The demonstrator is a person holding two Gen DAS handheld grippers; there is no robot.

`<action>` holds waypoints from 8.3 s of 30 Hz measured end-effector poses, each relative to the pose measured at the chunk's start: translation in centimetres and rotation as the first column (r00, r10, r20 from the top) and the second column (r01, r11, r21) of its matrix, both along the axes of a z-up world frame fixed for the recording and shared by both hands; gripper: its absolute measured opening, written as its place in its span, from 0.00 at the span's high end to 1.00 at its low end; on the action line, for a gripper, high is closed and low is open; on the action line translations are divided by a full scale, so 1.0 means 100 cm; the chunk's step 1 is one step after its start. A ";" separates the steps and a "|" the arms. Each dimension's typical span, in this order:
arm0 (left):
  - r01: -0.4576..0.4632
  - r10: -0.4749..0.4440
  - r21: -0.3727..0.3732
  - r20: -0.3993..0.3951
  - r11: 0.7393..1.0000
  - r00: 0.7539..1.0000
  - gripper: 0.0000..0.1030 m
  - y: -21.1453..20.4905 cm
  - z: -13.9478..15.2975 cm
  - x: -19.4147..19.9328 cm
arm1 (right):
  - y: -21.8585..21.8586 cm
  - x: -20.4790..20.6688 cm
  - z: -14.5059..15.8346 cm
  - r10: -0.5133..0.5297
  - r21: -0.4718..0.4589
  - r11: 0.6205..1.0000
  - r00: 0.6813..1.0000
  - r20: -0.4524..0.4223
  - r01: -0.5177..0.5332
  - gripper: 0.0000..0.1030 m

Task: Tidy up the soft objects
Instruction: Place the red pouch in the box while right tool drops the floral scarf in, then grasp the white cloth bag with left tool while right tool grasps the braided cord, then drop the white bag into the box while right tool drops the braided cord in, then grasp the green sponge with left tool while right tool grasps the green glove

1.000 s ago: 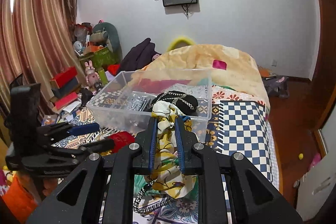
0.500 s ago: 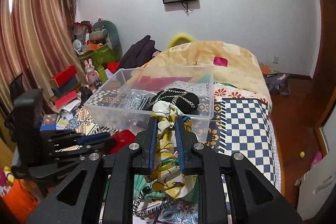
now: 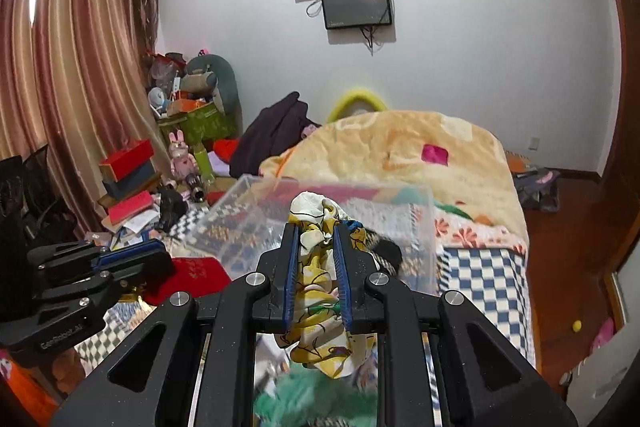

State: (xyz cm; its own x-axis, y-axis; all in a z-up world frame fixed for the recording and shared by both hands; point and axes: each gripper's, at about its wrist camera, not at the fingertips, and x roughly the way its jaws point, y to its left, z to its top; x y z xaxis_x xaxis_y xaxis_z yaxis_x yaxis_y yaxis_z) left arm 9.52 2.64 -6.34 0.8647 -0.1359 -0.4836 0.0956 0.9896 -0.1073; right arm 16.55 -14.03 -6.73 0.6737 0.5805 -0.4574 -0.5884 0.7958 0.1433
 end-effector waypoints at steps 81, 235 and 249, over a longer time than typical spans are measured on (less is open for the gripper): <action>-0.091 0.087 -0.004 -0.244 0.996 0.966 0.23 0.008 -0.096 -0.025 | -0.037 -0.065 -0.098 -0.086 -0.159 0.986 0.964 -0.252 0.046 0.31; 0.002 -0.001 0.001 -0.351 1.000 0.936 0.39 -0.010 -0.124 -0.051 | -0.011 -0.052 -0.109 -0.042 -0.236 0.972 0.977 -0.211 -0.009 0.53; -0.019 0.021 0.008 -0.232 1.000 0.972 0.42 -0.010 -0.082 -0.039 | -0.015 -0.057 -0.085 0.011 -0.179 0.983 0.982 -0.190 -0.046 0.71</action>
State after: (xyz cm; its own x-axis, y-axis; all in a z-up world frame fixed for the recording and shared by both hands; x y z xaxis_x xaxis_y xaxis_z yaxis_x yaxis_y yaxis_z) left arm 5.66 1.63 -14.53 0.7312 -0.1167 -0.6721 0.0488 0.9917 -0.1190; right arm 10.84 -15.55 -15.25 0.5502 0.4934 -0.6737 -0.5873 0.8021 0.1079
